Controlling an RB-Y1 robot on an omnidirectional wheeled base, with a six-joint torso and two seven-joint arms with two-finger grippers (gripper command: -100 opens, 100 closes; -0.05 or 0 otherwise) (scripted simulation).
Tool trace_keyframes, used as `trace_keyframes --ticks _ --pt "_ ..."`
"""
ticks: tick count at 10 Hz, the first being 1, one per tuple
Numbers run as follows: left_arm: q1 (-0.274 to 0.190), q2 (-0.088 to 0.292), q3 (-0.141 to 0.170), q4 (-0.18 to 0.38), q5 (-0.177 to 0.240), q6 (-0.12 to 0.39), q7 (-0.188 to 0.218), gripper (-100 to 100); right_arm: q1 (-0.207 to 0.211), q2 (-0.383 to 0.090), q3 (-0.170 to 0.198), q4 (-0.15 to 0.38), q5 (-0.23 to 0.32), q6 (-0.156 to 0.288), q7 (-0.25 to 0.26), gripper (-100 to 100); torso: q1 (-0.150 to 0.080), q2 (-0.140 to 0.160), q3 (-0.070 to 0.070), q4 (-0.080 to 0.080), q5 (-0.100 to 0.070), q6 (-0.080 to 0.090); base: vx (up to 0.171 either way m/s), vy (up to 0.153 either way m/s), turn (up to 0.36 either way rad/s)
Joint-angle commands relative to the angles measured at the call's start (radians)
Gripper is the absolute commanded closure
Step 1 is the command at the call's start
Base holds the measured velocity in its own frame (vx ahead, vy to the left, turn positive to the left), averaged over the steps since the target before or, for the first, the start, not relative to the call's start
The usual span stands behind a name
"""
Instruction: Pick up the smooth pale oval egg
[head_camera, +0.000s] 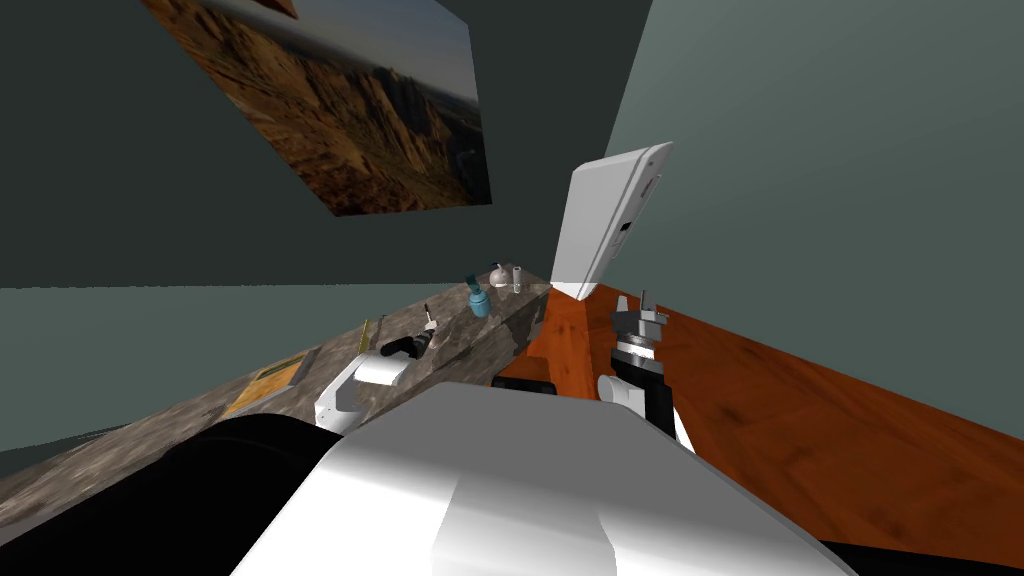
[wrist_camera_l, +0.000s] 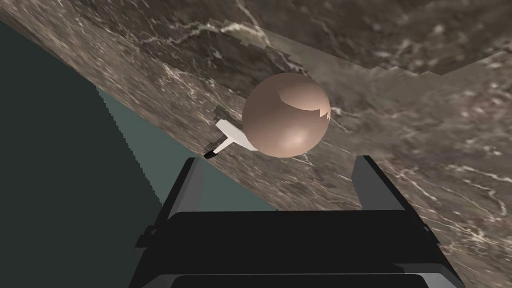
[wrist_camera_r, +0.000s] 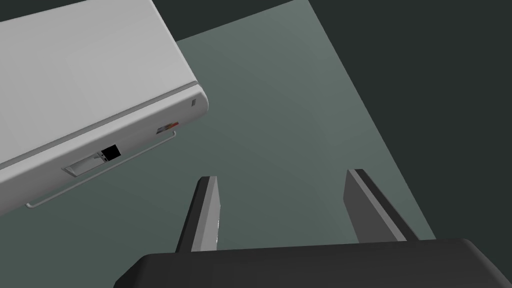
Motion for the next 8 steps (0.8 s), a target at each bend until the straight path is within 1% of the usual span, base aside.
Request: trace_keyframes --ticks 1,2,3,6,7,8 --pt "0.0 0.0 0.0 0.0 0.0 0.0 0.0 -100 0.0 0.0 0.0 0.0 0.0 0.0 0.0 0 0.0 0.0 0.0 0.0 0.0 0.0 0.047 -0.023 -0.011" --pt "0.001 0.001 -0.001 0.003 0.002 0.003 0.0 0 0.0 0.0 0.0 0.0 0.0 0.0 0.0 0 0.002 0.002 0.001 0.0 0.0 0.0 0.008 -0.004 0.003" --pt "-0.011 -0.006 -0.006 0.035 -0.004 -0.019 -0.003 -100 0.0 0.0 0.0 0.0 0.0 0.0 0.0 0 0.003 0.005 0.003 0.001 0.0 0.0 0.01 0.007 -0.029" --pt "-0.028 -0.015 -0.013 0.084 -0.014 -0.051 -0.008 -100 0.0 0.0 0.0 0.0 0.0 0.0 0.0 0 0.005 0.005 0.003 0.001 0.001 0.0 0.01 0.016 -0.027" --pt "-0.021 -0.013 -0.01 0.072 -0.011 -0.045 -0.007 -100 0.0 0.0 0.0 0.0 0.0 0.0 0.0 0 0.005 0.006 0.003 0.001 0.001 0.0 0.003 0.007 -0.005" --pt "-0.021 -0.013 -0.01 0.074 -0.012 -0.047 -0.007 100 0.0 0.0 0.0 0.0 0.0 0.0 0.0 0 0.004 0.006 0.003 0.001 0.001 0.0 0.0 0.0 0.0"
